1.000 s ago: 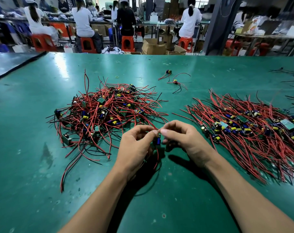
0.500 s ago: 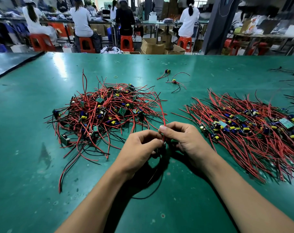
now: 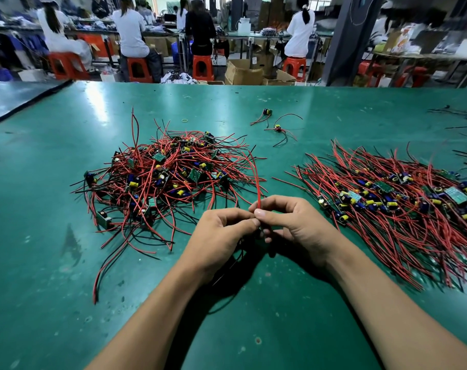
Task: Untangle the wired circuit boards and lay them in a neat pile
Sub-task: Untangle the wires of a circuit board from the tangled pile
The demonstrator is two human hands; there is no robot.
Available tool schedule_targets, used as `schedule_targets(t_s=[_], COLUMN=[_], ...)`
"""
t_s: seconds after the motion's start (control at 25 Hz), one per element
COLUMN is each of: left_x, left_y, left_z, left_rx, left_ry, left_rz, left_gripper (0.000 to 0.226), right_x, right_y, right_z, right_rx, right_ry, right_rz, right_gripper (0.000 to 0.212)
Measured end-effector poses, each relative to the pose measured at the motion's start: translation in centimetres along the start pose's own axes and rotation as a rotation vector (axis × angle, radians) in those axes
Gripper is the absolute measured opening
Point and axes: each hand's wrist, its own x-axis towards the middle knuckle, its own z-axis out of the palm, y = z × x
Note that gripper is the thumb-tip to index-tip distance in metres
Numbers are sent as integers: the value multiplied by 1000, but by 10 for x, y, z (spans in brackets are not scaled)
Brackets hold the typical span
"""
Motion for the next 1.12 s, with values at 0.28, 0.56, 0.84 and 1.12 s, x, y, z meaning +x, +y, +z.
schedule_targets(t_s=[0.28,0.56,0.84,1.12], left_x=[-1,-2,-3,-4], left_y=[5,5,7,6], left_z=[1,2,2,1], left_rx=[-72,-78,-10,68], left_ry=[24,40,23,16], left_rz=[-56,-77,-54,-45], left_gripper=[10,11,9,9], right_x=[9,14,13,9], right_y=[5,2,-14,-21], right_z=[3,3,-9,-16], right_rx=[66,137,576,913], right_ry=[247,489,413,169], right_rz=[-76,-159,-11,157], right_gripper=[11,11,8,15])
